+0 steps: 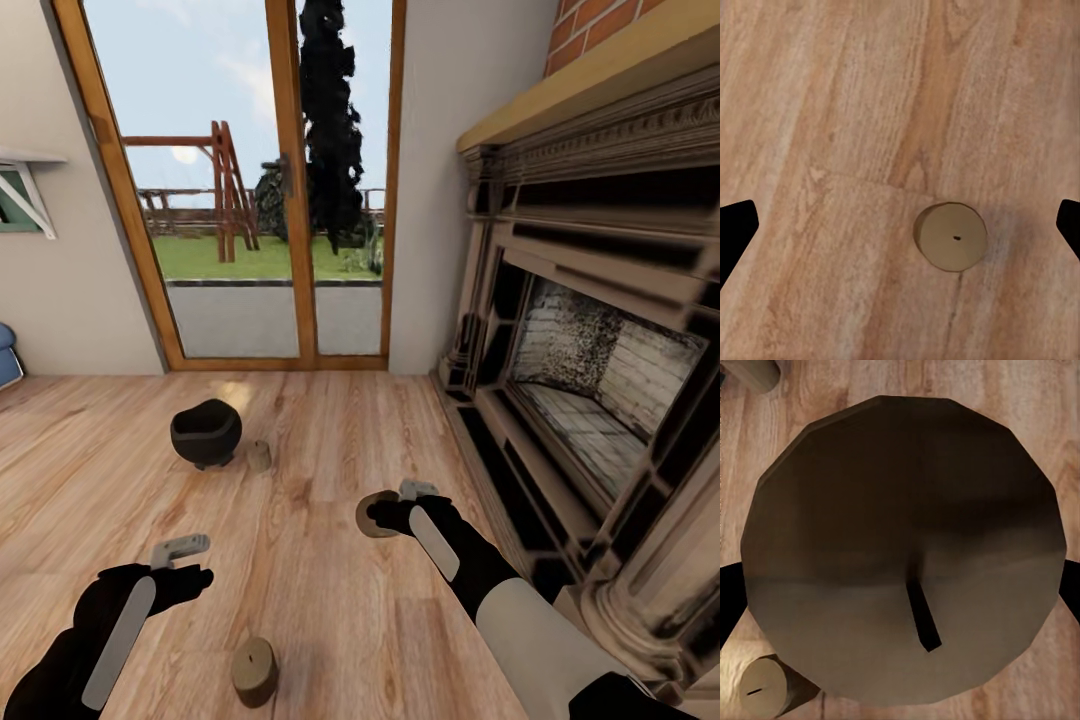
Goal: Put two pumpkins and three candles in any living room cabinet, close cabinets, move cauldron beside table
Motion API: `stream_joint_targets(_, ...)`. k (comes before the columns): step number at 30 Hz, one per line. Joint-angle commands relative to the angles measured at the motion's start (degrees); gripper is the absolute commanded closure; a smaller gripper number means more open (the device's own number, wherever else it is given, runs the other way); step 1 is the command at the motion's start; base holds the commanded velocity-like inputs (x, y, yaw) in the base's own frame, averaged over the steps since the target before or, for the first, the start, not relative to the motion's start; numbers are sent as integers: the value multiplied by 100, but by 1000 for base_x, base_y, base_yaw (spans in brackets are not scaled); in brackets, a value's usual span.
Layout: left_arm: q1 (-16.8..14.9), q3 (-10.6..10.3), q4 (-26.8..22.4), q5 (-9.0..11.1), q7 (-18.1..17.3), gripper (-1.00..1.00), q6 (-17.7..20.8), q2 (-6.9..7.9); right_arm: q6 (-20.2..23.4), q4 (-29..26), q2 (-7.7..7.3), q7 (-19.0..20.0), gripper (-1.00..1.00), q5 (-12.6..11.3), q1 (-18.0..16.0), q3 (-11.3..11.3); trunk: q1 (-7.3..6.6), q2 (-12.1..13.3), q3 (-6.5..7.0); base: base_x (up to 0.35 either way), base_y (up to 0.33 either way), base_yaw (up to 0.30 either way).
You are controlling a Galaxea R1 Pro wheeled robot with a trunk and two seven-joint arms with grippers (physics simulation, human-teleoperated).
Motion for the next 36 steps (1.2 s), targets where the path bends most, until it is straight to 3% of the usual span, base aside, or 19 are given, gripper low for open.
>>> stream_joint_targets(1,-2,0,-7,61,48,-100,18,1,10,-10,-3,-50,100,-59,-4,22,-1,-2,-6,4,-4,0)
stream_joint_targets(4,0,-4,-15,63,45,-100,18,-5,10,-146,-3,-4,100,-59,-4,23,43,-83,-42,2,-2,0)
stream_joint_targets(8,1,-12,-11,71,39,-100,18,-24,23,-1112,-39,287,100,-59,4,25,111,-204,-118,0,0,0)
stream_joint_targets(11,-5,-19,-6,74,36,-100,18,-37,64,-1480,-53,366,100,-60,12,28,119,-208,-184,0,0,0)
stream_joint_targets(18,-6,-81,37,85,21,-100,18,-73,103,-1621,-49,433,100,-89,14,45,137,-218,-339,0,0,0)
stream_joint_targets(25,-23,-138,177,235,-575,-100,11,-60,115,-1630,-48,677,100,-94,14,50,155,-227,-494,0,0,0)
stream_joint_targets(36,-122,-137,560,236,-654,-100,-163,-70,107,-1630,-56,703,100,-94,14,50,183,-242,-738,0,0,0)
